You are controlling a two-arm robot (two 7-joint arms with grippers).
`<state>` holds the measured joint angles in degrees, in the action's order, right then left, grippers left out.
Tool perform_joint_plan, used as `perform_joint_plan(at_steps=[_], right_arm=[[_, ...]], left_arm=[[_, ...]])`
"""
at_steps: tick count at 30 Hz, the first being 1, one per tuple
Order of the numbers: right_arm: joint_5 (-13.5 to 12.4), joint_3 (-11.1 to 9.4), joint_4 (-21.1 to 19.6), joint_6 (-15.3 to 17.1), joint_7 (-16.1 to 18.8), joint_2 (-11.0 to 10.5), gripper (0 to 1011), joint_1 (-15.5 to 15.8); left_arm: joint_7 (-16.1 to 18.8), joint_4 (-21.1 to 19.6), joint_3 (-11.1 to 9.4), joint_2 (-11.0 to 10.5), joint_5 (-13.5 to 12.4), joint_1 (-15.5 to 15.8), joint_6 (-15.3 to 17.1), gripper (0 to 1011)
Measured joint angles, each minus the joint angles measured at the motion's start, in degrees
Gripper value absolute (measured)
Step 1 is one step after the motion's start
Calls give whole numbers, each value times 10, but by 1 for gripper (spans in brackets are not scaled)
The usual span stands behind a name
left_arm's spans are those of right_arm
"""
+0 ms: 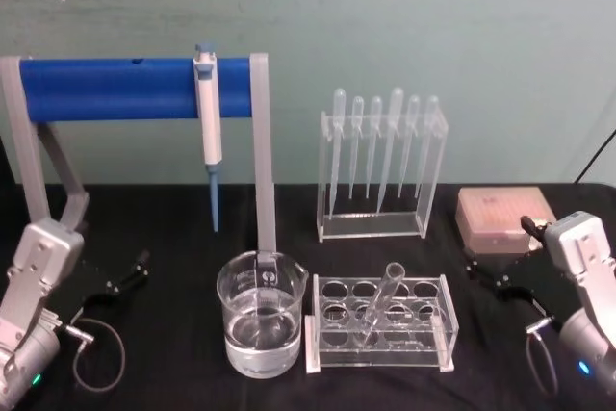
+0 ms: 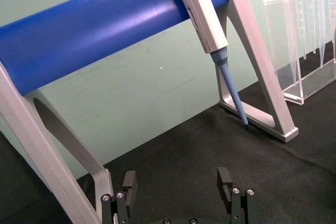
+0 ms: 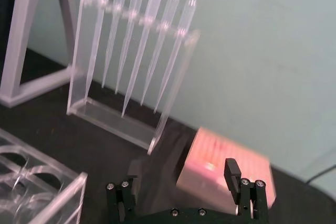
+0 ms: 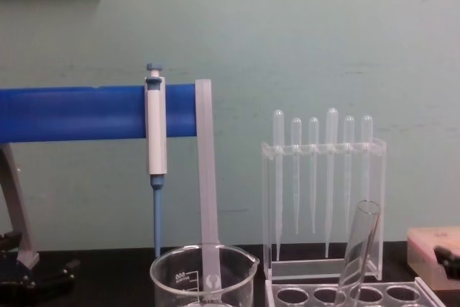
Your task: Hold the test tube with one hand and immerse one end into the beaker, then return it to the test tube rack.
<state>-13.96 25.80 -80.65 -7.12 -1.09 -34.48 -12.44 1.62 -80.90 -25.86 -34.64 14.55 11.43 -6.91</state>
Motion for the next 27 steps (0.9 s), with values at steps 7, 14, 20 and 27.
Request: perform_joint_plan(at_steps=[7, 14, 20, 27], right_arm=[[-27, -34, -33, -34, 73, -20, 1002, 6], [-90, -54, -80, -65, 184, -72, 1002, 45], [-145, -50, -95, -82, 307, -105, 1000, 60], [-192, -34, -83, -115, 430, -102, 1002, 55]], left_arm=[[0, 0, 0, 0, 0, 0, 0, 1000], [0, 0, 0, 0, 0, 0, 0, 1000], [0, 0, 0, 0, 0, 0, 0, 1000], [0, 0, 0, 0, 0, 0, 0, 1000]])
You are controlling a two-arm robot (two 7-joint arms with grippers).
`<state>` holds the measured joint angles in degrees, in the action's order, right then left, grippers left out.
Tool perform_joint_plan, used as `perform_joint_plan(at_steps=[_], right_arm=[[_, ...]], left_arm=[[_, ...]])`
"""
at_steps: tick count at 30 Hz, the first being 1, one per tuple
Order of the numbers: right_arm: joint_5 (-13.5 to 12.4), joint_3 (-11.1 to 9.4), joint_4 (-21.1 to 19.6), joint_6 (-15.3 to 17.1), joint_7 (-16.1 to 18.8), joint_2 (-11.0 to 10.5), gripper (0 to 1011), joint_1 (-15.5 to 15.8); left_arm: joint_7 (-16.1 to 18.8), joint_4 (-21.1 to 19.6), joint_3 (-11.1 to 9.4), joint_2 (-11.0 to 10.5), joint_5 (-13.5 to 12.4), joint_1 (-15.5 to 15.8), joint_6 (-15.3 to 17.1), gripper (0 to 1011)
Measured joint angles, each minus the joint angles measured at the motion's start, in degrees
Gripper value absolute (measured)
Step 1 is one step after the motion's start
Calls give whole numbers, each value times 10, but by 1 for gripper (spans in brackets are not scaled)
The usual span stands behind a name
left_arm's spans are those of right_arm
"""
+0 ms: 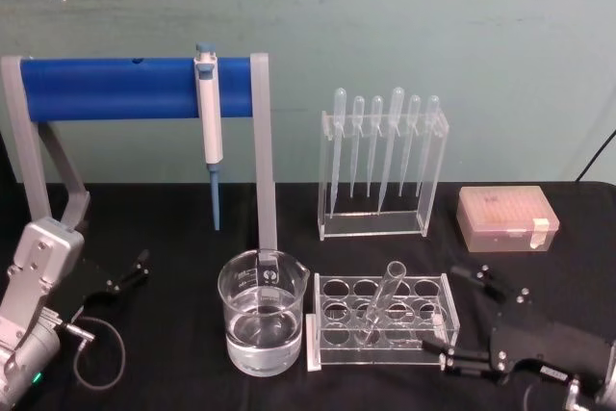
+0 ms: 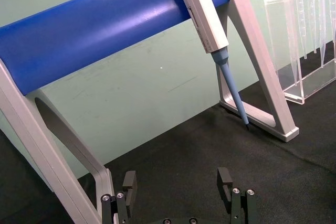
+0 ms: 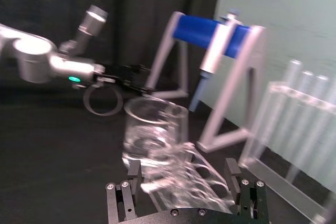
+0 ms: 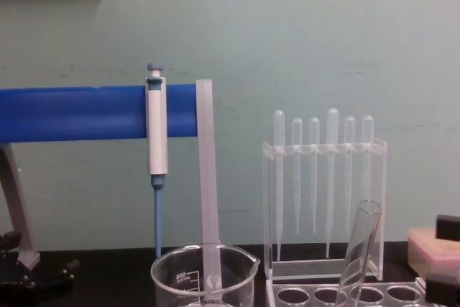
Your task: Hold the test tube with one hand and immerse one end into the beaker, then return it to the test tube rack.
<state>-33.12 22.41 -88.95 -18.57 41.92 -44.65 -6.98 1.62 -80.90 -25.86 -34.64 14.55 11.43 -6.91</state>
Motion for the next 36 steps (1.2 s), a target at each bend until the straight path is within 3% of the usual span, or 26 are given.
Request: perform_joint_plan(at_steps=[6, 16, 25, 36], right_arm=[[-19, 11, 27, -14, 56, 26, 1000, -16], [-14, 25, 86, -18, 91, 74, 1002, -60], [7, 49, 136, -3, 112, 106, 1002, -119], [25, 71, 159, 19, 113, 118, 1002, -158]], left_arm=[[0, 0, 0, 0, 0, 0, 0, 1000], [0, 0, 0, 0, 0, 0, 0, 1000], [0, 0, 0, 0, 0, 0, 0, 1000], [0, 0, 0, 0, 0, 0, 0, 1000]])
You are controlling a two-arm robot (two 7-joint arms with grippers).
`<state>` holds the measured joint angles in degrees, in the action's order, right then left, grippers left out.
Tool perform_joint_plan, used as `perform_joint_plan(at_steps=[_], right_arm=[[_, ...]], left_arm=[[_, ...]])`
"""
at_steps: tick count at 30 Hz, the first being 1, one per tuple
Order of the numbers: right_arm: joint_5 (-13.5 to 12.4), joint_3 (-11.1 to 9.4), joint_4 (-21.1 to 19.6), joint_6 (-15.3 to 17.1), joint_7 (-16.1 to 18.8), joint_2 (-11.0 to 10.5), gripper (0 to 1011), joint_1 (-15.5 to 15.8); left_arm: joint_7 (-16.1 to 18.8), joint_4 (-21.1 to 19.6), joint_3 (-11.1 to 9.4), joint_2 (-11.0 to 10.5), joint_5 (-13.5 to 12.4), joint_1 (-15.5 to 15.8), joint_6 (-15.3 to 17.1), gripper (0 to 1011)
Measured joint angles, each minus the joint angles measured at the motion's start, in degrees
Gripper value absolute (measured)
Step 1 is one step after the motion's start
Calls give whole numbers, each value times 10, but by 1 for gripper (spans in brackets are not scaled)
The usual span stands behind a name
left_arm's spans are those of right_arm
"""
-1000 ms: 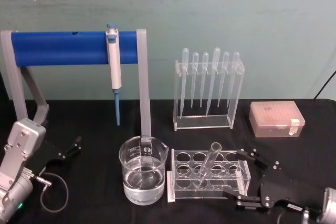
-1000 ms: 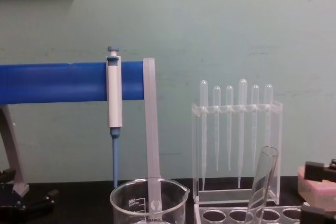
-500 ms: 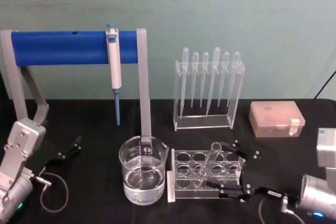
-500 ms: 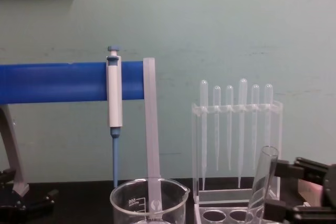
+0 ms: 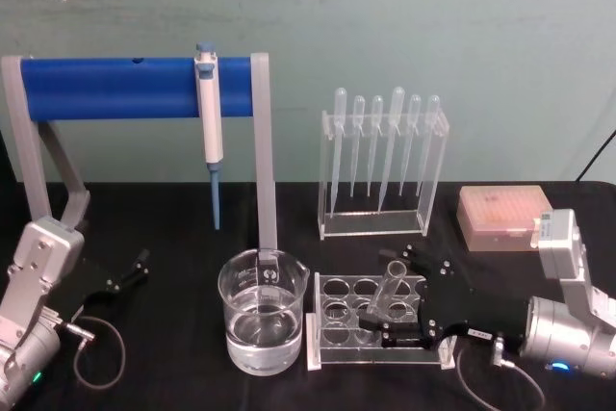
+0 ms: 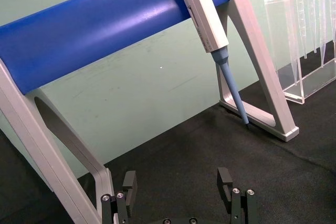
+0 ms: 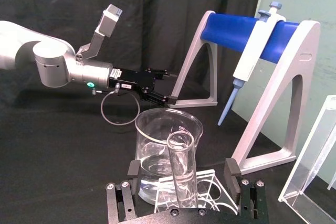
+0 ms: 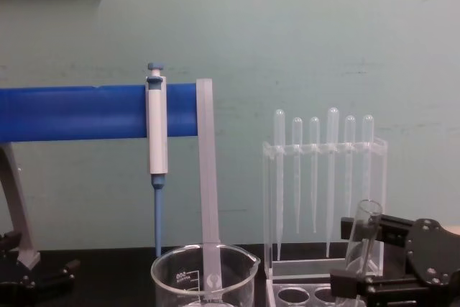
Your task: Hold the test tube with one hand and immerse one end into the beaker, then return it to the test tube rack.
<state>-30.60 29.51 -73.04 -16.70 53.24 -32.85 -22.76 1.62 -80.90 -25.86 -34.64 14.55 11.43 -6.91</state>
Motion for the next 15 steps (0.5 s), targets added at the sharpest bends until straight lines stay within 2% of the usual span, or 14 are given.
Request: perform_joint_plan(at_steps=[11, 15], right_arm=[[1, 3, 6, 0, 0, 3, 1000, -4], [1, 2, 5, 0, 1, 2, 946, -4]], left_arm=[[0, 0, 0, 0, 0, 0, 0, 1000], [0, 0, 0, 0, 0, 0, 0, 1000]])
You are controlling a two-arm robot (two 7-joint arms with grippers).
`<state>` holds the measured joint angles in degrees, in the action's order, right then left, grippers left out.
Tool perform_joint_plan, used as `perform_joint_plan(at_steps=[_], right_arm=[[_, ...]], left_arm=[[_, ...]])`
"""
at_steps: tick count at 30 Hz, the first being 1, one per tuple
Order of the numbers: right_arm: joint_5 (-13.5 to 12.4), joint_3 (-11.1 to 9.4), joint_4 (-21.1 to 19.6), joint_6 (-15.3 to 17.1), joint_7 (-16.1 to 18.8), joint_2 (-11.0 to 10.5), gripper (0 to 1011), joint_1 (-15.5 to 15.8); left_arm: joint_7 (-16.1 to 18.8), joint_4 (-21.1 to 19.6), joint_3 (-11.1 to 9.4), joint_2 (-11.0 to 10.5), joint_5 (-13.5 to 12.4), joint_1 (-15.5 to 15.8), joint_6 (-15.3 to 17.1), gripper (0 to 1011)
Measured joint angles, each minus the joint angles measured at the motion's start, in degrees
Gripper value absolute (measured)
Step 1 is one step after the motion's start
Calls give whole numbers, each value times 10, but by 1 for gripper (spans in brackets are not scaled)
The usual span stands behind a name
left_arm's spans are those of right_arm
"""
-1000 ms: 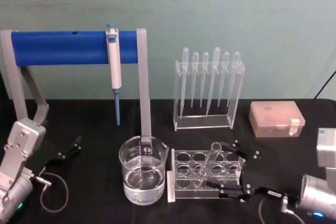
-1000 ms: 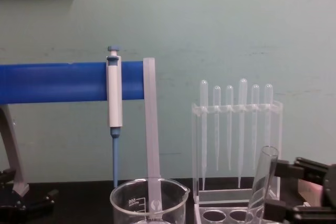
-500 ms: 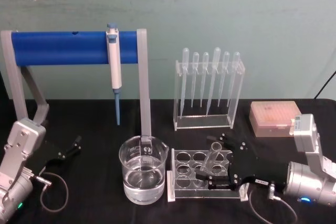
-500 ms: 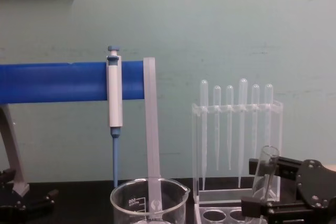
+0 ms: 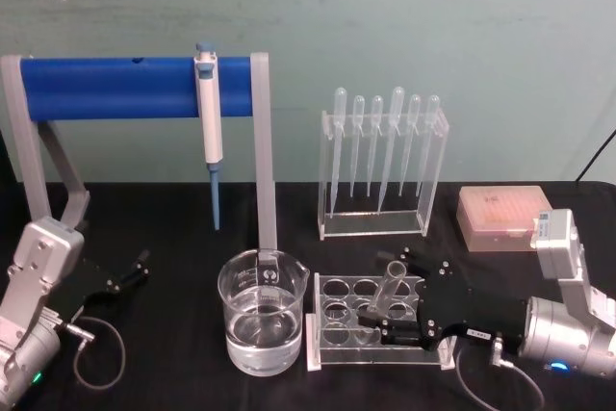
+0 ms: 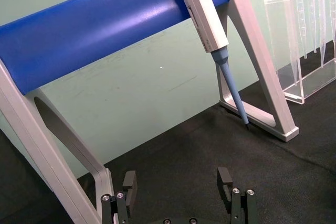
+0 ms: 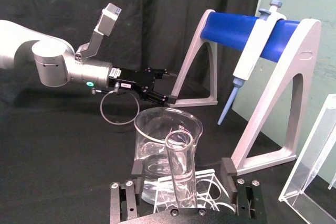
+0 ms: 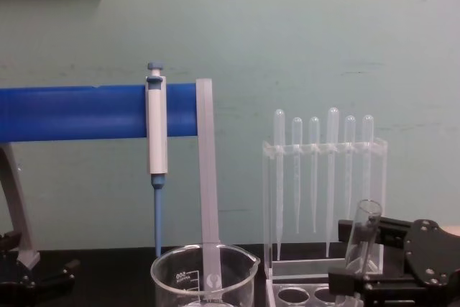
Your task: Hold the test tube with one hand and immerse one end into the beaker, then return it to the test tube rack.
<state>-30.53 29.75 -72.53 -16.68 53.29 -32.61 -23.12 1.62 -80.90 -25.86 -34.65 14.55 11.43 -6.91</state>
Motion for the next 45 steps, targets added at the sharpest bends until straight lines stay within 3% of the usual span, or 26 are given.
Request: perform_joint_plan(at_steps=[11, 13, 24, 36, 45], right_arm=[[0, -1, -1, 0, 0, -1, 650, 1], [0, -1, -1, 0, 0, -1, 544, 1], [-1, -1, -2, -1, 0, -1, 229, 2], [0, -1, -15, 10, -5, -9, 226, -1], [-14, -4, -47, 58, -10, -27, 226, -17]], left_arm=[[0, 0, 0, 0, 0, 0, 0, 1000], [0, 0, 0, 0, 0, 0, 0, 1000], [0, 0, 0, 0, 0, 0, 0, 1000], [0, 0, 0, 0, 0, 0, 0, 1000], [0, 0, 0, 0, 0, 0, 0, 1000]])
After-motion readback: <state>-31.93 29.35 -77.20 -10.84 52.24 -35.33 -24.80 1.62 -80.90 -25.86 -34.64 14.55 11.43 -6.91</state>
